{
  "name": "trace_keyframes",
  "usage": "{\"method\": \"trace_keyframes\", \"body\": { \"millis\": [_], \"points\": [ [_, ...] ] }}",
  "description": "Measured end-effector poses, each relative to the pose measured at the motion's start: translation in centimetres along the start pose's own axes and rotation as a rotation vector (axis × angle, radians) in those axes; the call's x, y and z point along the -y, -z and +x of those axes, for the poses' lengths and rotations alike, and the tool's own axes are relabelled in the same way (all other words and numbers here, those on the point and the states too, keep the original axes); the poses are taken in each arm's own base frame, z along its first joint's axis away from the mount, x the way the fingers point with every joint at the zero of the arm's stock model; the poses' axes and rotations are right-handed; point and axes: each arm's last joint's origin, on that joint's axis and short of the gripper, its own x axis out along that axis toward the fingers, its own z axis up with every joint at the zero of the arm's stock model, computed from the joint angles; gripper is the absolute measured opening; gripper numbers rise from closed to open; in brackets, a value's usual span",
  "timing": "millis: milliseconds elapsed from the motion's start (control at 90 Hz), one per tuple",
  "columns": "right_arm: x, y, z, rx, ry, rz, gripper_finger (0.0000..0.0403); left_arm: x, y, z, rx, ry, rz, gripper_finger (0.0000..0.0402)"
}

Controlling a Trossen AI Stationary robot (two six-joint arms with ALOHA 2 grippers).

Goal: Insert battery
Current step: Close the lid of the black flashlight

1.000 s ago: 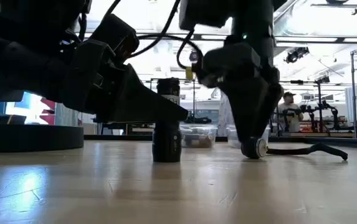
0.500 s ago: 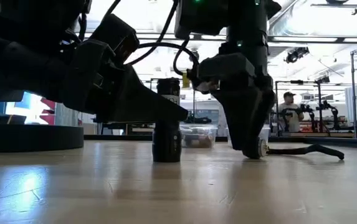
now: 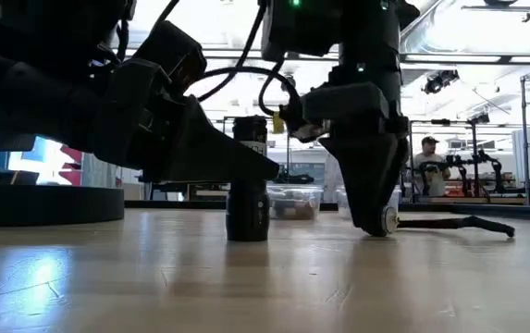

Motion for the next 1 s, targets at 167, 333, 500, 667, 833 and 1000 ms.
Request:
{"method": "trace_keyframes", "body": {
  "millis": [167,333,500,667,833,1000],
  "points": [
    [0.02,0.02,0.0,-0.002,0.001,0.0,0.0194,0.0,0.0,0.0,0.0,0.0,-0.001,0.0104],
    [0.06,0.02,0.56,-0.019,0.015,0.047,0.0194,0.0,0.0,0.0,0.0,0.0,-0.006,0.0104],
    [-0.08,-0.1,0.95,-0.033,-0.001,0.12,0.0194,0.0,-0.01,0.0,0.0,0.001,-0.007,0.0104],
    [0.05,-0.24,0.86,-0.029,-0.003,0.188,0.0195,0.0,0.0,0.0,-0.001,0.001,-0.007,0.0104],
    [0.05,-0.22,0.79,-0.031,-0.006,0.229,0.0195,0.0,0.0,0.0,-0.001,0.0,-0.007,0.0104],
    [0.1,-0.17,0.78,-0.038,-0.002,0.272,0.0195,0.0,0.01,0.0,-0.002,0.0,-0.006,0.0104]
  ]
}}
